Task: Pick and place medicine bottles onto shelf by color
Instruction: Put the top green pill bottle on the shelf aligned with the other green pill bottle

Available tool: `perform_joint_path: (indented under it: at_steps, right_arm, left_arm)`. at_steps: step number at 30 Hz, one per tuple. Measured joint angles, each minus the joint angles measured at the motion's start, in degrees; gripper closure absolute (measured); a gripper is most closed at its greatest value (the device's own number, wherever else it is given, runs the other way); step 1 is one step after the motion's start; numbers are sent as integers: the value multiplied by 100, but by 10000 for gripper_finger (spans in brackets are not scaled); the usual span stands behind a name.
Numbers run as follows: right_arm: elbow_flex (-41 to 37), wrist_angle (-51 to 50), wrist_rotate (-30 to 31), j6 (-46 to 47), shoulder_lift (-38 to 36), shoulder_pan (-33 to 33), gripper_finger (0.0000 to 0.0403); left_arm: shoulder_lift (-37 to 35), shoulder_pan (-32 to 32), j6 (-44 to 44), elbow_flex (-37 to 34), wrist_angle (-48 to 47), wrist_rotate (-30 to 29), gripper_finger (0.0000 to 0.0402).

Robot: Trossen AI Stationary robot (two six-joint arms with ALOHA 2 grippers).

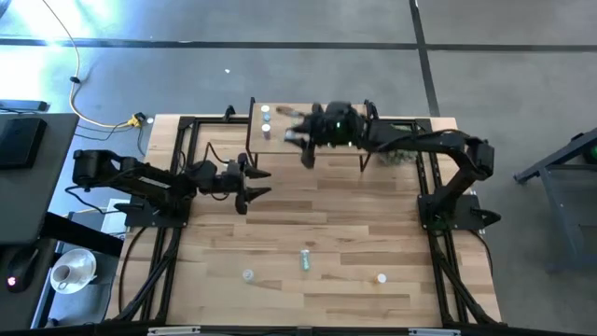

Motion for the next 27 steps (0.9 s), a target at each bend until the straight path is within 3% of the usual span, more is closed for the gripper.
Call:
perform_joint_path:
  at_steps: [7, 17, 27]
  right_arm:
    - [962, -1266, 602, 117, 52, -549, 290]
    - [2181, -2814, 529, 602, 882, -925, 290]
    - [2388, -3442, 490, 571, 1435, -753, 290]
  left_arm:
    - [-7, -7, 51, 0, -433, 8, 185]
    - [-7, -7, 17, 0, -465, 11, 186]
    - [-8, -7, 110, 0, -598, 33, 190]
